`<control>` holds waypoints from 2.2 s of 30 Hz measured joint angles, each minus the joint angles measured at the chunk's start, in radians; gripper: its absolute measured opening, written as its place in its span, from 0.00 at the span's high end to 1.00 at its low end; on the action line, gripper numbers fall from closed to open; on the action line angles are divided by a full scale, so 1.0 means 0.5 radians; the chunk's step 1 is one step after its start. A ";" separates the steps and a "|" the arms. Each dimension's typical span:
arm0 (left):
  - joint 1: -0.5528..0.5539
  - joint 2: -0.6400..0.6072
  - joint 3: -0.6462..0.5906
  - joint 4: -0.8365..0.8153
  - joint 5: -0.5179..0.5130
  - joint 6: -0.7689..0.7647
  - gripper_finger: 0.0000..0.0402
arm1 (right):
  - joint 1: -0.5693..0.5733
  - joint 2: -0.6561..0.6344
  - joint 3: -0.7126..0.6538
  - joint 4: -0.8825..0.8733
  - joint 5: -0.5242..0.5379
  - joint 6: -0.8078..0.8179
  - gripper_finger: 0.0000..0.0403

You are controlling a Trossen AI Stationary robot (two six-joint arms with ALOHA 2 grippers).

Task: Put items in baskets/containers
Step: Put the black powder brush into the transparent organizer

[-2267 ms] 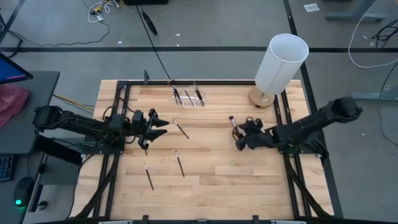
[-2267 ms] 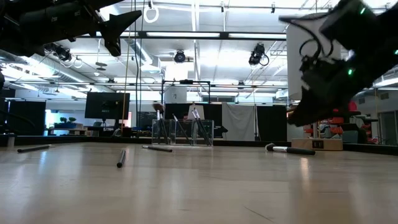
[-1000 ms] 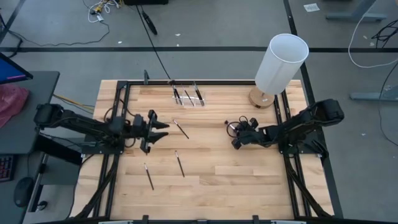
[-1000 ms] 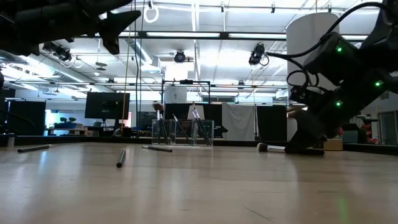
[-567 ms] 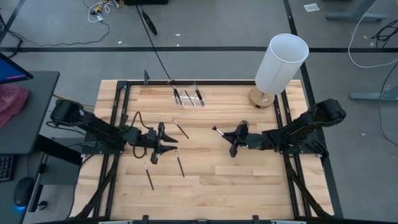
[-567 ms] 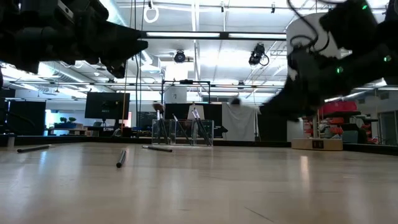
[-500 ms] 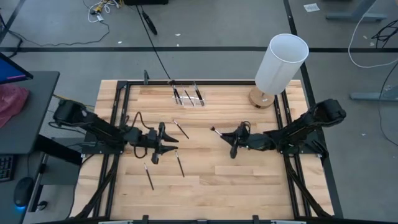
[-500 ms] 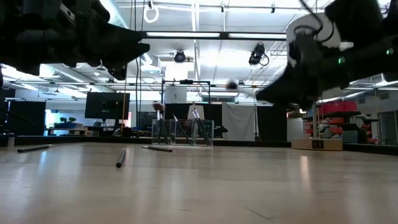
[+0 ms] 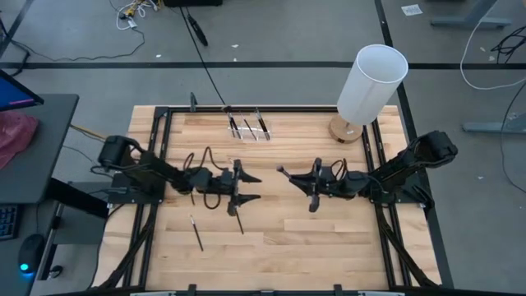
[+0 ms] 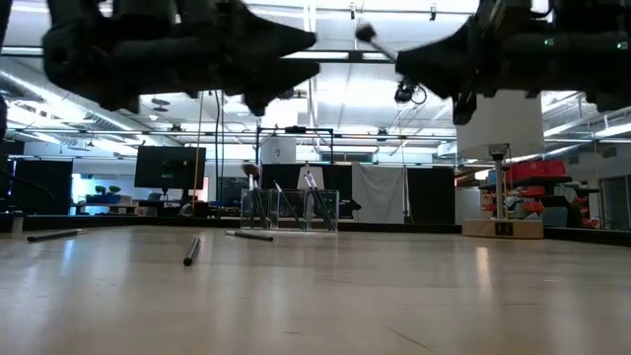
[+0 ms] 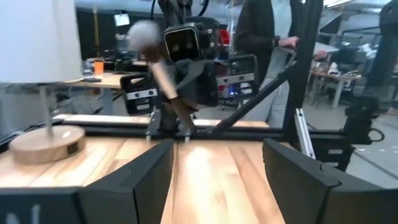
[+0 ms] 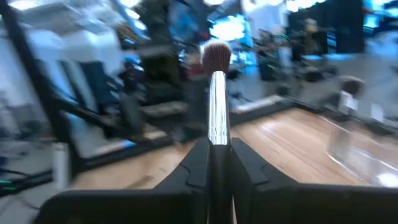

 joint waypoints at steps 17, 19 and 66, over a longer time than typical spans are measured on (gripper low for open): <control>0.150 0.333 0.673 -0.144 0.359 -0.045 0.38 | 0.236 -0.001 0.042 0.255 -0.097 -0.267 0.93; 0.154 0.338 0.724 -0.238 0.358 -0.038 0.38 | 0.261 -0.001 0.078 0.229 -0.098 -0.321 0.93; 0.046 0.336 0.843 -0.137 0.181 0.007 0.69 | 0.342 -0.002 0.114 0.139 0.257 -0.683 0.93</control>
